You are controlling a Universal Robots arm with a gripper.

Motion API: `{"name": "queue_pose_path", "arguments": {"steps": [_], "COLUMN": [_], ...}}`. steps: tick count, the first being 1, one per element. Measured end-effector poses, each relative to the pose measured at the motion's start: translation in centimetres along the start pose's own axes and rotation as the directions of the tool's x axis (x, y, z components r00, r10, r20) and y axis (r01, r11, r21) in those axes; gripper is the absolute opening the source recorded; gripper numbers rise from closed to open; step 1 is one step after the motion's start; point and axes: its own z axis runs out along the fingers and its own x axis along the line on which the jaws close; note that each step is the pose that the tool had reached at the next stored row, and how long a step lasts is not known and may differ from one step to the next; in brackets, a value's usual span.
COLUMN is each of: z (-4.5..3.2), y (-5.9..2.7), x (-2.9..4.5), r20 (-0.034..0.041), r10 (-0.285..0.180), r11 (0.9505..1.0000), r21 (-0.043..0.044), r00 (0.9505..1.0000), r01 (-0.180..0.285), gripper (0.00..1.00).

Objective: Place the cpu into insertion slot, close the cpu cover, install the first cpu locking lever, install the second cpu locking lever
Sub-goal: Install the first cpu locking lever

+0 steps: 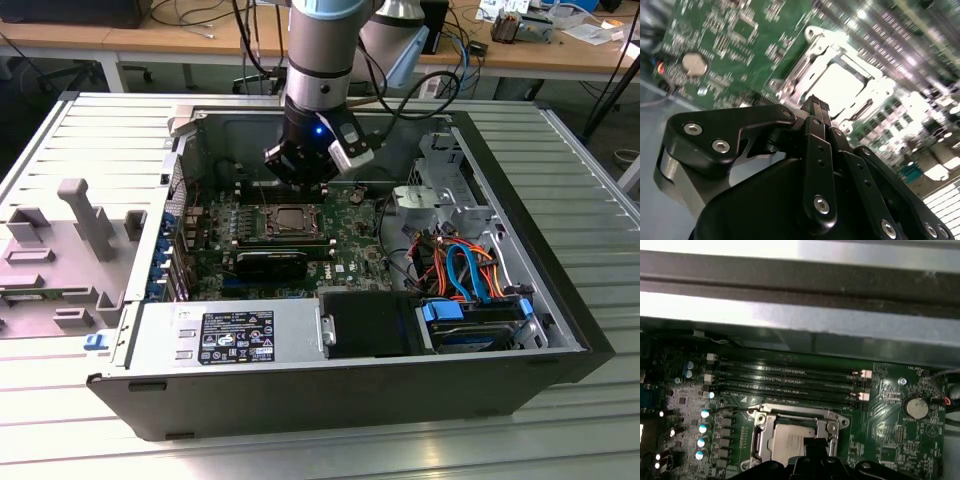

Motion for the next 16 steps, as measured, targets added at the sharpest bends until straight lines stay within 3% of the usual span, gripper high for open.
{"name": "queue_pose_path", "arguments": {"steps": [1,16], "z": [0.04,0.04], "y": [0.00,0.07], "x": [-0.01,0.61], "r20": [-0.0015,-0.0011], "r10": [0.012,0.022], "r11": [0.9998,0.9996], "r21": [0.0164,0.0169], "r00": [0.9999,0.9998], "r01": [-0.012,-0.022], "gripper": [0.11,0.11]}}
